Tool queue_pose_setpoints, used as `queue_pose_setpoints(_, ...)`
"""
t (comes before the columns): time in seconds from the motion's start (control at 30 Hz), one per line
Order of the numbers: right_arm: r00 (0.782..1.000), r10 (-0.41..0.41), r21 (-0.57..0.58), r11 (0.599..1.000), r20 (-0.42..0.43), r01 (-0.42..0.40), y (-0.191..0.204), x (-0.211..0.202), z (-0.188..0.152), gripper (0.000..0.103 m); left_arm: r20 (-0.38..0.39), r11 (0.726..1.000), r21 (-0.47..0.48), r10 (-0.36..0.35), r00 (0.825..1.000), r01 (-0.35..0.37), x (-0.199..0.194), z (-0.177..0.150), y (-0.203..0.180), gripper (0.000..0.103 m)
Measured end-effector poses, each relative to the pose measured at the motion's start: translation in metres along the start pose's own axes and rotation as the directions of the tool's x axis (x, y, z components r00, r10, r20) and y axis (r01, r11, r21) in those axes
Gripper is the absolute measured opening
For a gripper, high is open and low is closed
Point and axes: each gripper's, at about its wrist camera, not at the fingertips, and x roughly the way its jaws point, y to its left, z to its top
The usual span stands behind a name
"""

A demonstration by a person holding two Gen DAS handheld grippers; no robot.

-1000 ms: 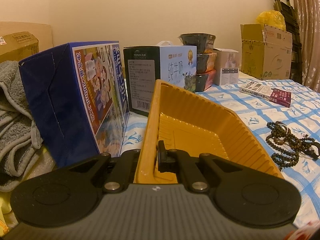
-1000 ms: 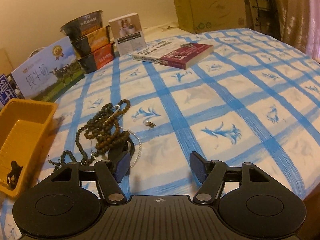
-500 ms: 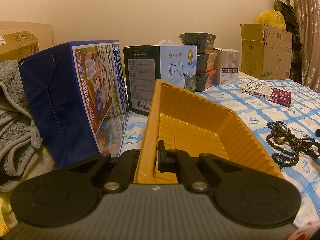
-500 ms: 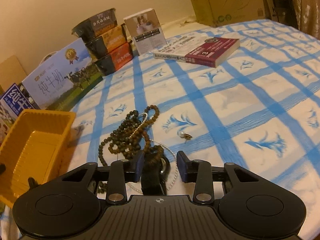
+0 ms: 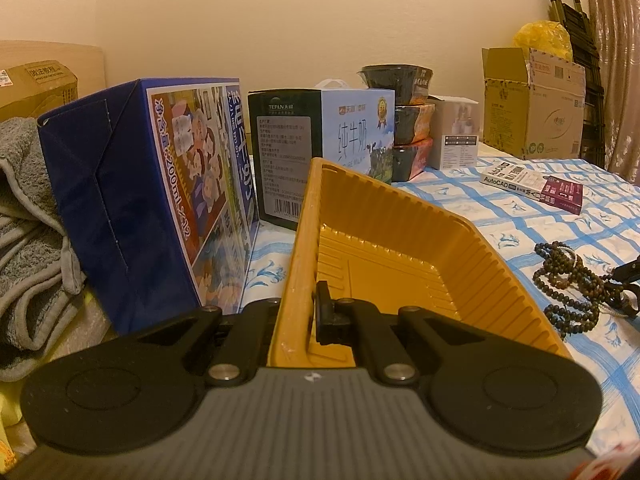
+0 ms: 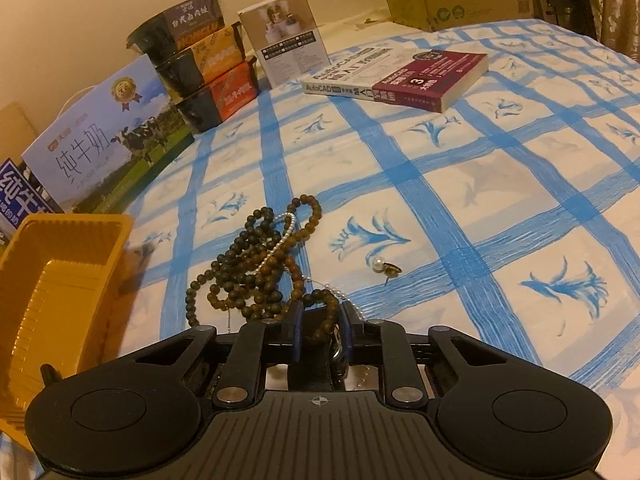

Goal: Organize jewelry
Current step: 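Grasp the black pendant beside the bead strands with the right tool, then carry the black pendant into the orange tray and open the right tool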

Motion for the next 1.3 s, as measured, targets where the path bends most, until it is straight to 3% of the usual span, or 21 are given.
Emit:
queue_pose_setpoints(0.1,1.000,-0.001,-0.012,1.000,0.012,0.001,0.002,-0.001,-0.001,0.007,0.001,1.000,-0.001,0.000,1.000,0.000,0.000,0.000,0.000,0.004)
queue_pose_setpoints(0.43,0.991,0.046,-0.014,0.999,0.129,-0.044,0.009,-0.040,0.010,0.006,0.003,1.000,0.004,-0.007,1.000,0.007,-0.002,0.001,-0.001,0.004)
queue_pose_setpoints(0.73,0.974,0.121,-0.072,0.991,0.190,-0.109,0.044,-0.082,0.021,0.006,0.009,1.000,0.005,-0.016,1.000,0.016,-0.003,0.003,-0.001,0.004)
queue_pose_setpoints(1.0,0.946,0.300,-0.131,0.950,0.119,-0.285,0.109,-0.082,0.008,0.006,0.010,1.000,-0.015,-0.021,1.000,0.021,-0.005,0.002,0.001,0.004)
queue_pose_setpoints(1.13,0.911,0.411,-0.141,0.905,0.038,-0.402,0.152,-0.066,-0.006,0.006,0.010,0.999,-0.022,-0.024,1.000,0.024,-0.005,0.002,0.001,0.004)
queue_pose_setpoints(1.3,0.872,0.489,-0.153,0.860,-0.033,-0.487,0.202,-0.040,-0.023,0.006,0.008,0.999,-0.029,-0.028,1.000,0.028,-0.006,0.002,0.002,0.004)
